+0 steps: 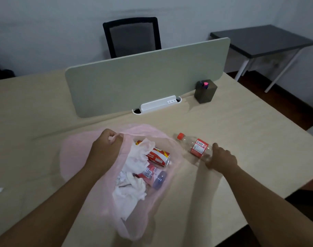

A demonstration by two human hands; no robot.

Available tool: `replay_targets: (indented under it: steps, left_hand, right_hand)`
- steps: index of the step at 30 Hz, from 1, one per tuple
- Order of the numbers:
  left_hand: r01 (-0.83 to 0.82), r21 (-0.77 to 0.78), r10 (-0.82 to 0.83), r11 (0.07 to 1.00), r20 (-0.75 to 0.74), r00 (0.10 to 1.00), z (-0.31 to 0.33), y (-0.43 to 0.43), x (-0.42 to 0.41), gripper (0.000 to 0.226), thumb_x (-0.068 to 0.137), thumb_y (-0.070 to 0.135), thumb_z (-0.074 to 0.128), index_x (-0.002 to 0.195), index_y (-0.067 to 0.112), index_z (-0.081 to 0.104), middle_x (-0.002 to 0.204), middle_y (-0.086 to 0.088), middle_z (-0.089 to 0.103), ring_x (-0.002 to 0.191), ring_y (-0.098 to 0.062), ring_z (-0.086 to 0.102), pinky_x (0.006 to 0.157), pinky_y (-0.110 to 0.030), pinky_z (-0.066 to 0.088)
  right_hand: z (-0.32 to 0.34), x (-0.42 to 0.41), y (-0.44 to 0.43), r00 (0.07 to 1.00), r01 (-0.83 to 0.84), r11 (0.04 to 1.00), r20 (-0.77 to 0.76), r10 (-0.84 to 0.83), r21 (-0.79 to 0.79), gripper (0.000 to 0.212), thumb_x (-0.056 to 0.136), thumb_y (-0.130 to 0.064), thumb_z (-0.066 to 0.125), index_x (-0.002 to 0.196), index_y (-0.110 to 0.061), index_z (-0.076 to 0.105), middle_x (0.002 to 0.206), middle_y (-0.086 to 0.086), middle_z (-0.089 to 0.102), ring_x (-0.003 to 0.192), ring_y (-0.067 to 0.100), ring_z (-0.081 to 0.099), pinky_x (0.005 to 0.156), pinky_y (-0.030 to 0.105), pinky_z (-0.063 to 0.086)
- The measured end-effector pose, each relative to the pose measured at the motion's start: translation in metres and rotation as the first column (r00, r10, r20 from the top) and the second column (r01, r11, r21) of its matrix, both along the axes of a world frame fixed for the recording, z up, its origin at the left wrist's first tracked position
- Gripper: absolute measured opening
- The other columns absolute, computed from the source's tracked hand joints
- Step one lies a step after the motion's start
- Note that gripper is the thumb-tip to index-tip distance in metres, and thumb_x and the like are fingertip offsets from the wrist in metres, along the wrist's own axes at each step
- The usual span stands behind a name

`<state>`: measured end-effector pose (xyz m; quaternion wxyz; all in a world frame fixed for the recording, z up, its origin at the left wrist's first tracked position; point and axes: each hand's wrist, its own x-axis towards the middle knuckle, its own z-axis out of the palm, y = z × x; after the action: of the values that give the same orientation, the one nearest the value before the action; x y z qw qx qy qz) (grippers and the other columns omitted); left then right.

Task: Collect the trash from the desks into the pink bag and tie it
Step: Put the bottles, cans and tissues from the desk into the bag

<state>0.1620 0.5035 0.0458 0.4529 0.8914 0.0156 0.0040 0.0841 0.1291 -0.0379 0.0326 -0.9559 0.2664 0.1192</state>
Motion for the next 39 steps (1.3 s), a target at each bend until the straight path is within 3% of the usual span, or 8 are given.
replay_targets:
  steps: [6, 17, 21, 24, 27, 30, 36, 39]
  left_hand:
    - [-0.064, -0.022, 0.064, 0.998, 0.023, 0.998, 0.02, 0.003, -0.002, 0.025, 0.092, 0.049, 0.051, 0.082, 0.025, 0.051, 0.077, 0.009, 0.059, 0.068, -0.006, 0.054, 0.058, -0.024, 0.038]
    - [-0.052, -0.162, 0.059, 0.985, 0.036, 0.998, 0.047, 0.002, -0.016, 0.033, 0.089, 0.047, 0.05, 0.074, 0.018, 0.05, 0.063, 0.007, 0.051, 0.056, -0.013, 0.044, 0.054, -0.029, 0.035]
    - [0.012, -0.117, -0.003, 0.993, 0.078, 0.997, 0.046, 0.01, -0.029, 0.043, 0.094, 0.045, 0.046, 0.075, 0.007, 0.041, 0.059, 0.007, 0.034, 0.049, -0.009, 0.028, 0.052, -0.031, 0.027]
    - [0.023, -0.117, -0.01, 0.993, 0.115, 0.993, 0.047, 0.023, -0.032, 0.044, 0.097, 0.043, 0.046, 0.077, 0.005, 0.039, 0.062, 0.005, 0.033, 0.053, -0.01, 0.027, 0.054, -0.032, 0.025]
    - [0.047, -0.113, -0.033, 0.992, 0.125, 0.992, 0.049, 0.035, -0.033, 0.041, 0.099, 0.041, 0.045, 0.076, 0.007, 0.041, 0.064, 0.005, 0.034, 0.054, -0.01, 0.028, 0.052, -0.028, 0.026]
    - [0.034, -0.109, -0.017, 0.993, 0.158, 0.987, 0.052, 0.045, -0.031, 0.04, 0.1, 0.038, 0.046, 0.07, 0.013, 0.039, 0.059, 0.012, 0.034, 0.049, -0.006, 0.027, 0.043, -0.018, 0.023]
    - [-0.101, -0.039, 0.108, 0.994, 0.25, 0.962, 0.078, 0.068, -0.007, 0.04, 0.101, 0.036, 0.045, 0.081, 0.002, 0.051, 0.067, -0.001, 0.046, 0.059, -0.016, 0.037, 0.051, -0.03, 0.031]
    - [-0.196, -0.064, 0.206, 0.979, 0.355, 0.912, 0.113, 0.087, 0.017, 0.041, 0.101, 0.037, 0.045, 0.082, 0.001, 0.052, 0.068, -0.001, 0.045, 0.061, -0.016, 0.037, 0.05, -0.028, 0.032]
  right_hand:
    - [0.046, -0.046, 0.054, 0.947, -0.103, 0.903, 0.319, -0.039, 0.417, 0.07, 0.068, -0.048, 0.076, 0.121, -0.029, 0.035, 0.09, -0.007, 0.06, 0.074, 0.016, 0.061, 0.061, 0.03, 0.044]
    - [0.075, -0.029, 0.21, 0.929, -0.354, 0.574, 0.206, 0.308, 0.738, 0.088, 0.073, -0.036, 0.079, 0.145, -0.027, 0.03, 0.105, -0.019, 0.06, 0.084, -0.01, 0.057, 0.069, 0.012, 0.043]
    - [0.057, -0.015, 0.231, 0.839, -0.413, 0.634, 0.544, -0.016, 0.654, 0.043, 0.08, -0.027, 0.076, 0.119, -0.015, 0.062, 0.113, 0.002, 0.059, 0.095, 0.013, 0.059, 0.085, 0.028, 0.049]
    - [0.035, -0.021, 0.206, 0.687, -0.252, 0.872, 0.712, -0.144, 0.42, 0.045, 0.077, -0.021, 0.074, 0.119, -0.016, 0.058, 0.114, 0.007, 0.053, 0.103, 0.025, 0.05, 0.086, 0.033, 0.043]
    - [0.012, -0.018, 0.17, 0.858, 0.109, 0.903, 0.419, -0.296, 0.415, 0.068, 0.083, -0.031, 0.07, 0.143, -0.025, 0.039, 0.137, 0.013, 0.04, 0.119, 0.037, 0.041, 0.092, 0.045, 0.042]
    - [-0.002, -0.01, 0.15, 0.947, 0.179, 0.823, 0.132, -0.292, 0.54, 0.04, 0.091, -0.037, 0.057, 0.129, -0.026, 0.054, 0.131, 0.015, 0.049, 0.119, 0.038, 0.045, 0.091, 0.037, 0.04]
    - [0.036, 0.014, 0.159, 0.705, 0.007, 0.518, 0.363, -0.609, 0.856, 0.01, 0.099, -0.012, 0.041, 0.095, -0.008, 0.049, 0.092, 0.015, 0.064, 0.082, 0.029, 0.06, 0.071, 0.035, 0.047]
    - [0.101, 0.038, 0.162, 0.5, -0.095, 0.605, 0.564, -0.658, 0.791, 0.01, 0.1, -0.013, 0.038, 0.097, -0.012, 0.047, 0.082, -0.002, 0.054, 0.079, 0.025, 0.054, 0.068, 0.033, 0.043]
